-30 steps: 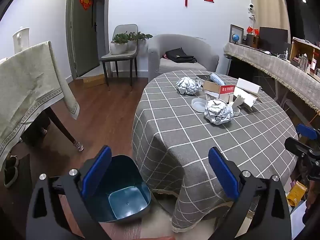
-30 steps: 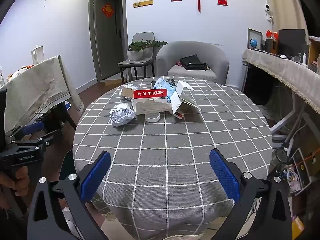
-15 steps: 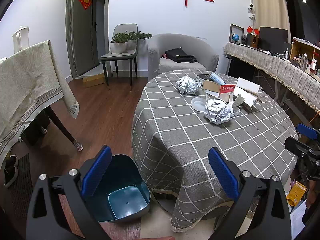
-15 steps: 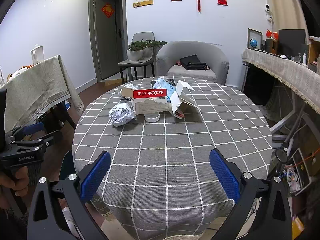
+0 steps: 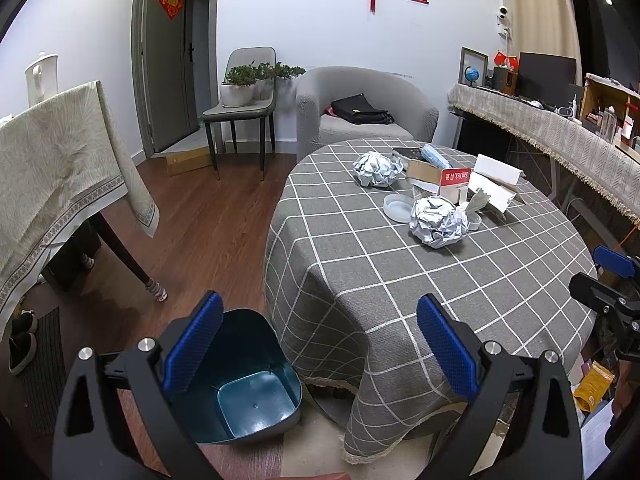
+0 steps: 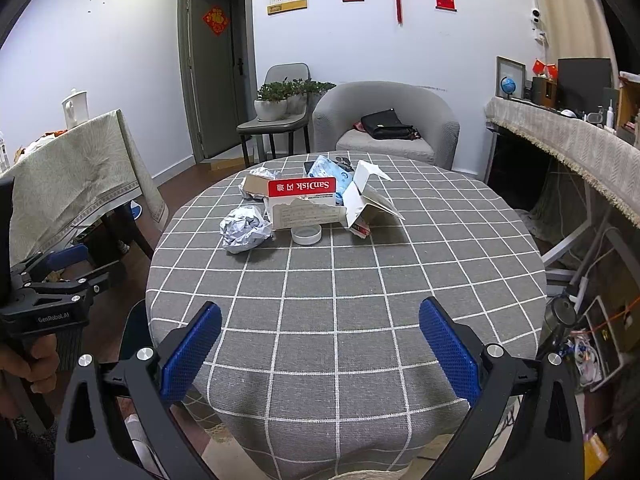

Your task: Collect trash

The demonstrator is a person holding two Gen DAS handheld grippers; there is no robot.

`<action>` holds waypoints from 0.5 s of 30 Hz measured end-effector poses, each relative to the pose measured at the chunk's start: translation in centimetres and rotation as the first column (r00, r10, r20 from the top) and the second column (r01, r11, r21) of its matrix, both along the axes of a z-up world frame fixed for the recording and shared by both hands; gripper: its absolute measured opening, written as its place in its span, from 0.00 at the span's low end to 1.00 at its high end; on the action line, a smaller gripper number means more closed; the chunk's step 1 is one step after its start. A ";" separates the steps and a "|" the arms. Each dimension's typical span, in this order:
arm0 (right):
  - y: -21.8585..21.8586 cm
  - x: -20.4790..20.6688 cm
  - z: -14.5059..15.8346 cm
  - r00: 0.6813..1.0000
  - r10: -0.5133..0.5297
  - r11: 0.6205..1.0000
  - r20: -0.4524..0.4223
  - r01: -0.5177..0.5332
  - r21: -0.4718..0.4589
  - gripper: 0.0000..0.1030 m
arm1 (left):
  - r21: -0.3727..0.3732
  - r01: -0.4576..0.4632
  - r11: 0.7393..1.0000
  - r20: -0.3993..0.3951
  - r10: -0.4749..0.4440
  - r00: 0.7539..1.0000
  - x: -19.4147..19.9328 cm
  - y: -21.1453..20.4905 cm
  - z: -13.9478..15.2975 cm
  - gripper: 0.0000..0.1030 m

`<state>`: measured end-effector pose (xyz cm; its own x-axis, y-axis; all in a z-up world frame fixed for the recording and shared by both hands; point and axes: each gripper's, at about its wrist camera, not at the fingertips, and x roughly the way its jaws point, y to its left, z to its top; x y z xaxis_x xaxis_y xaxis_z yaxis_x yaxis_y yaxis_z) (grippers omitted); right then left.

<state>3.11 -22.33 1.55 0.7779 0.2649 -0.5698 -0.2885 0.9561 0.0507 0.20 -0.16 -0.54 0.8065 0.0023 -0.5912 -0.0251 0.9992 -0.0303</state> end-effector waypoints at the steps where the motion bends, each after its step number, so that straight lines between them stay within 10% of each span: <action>1: 0.0 0.0 0.0 1.000 0.000 1.000 0.000 0.000 0.000 0.97 | 0.000 0.000 1.000 0.000 0.000 1.000 0.0 0.0 0.0 0.96; 15: 0.1 0.0 -0.2 1.000 -0.002 1.000 -0.002 0.002 0.001 0.97 | 0.005 0.002 1.000 -0.002 -0.002 1.000 -0.1 0.0 -0.1 0.96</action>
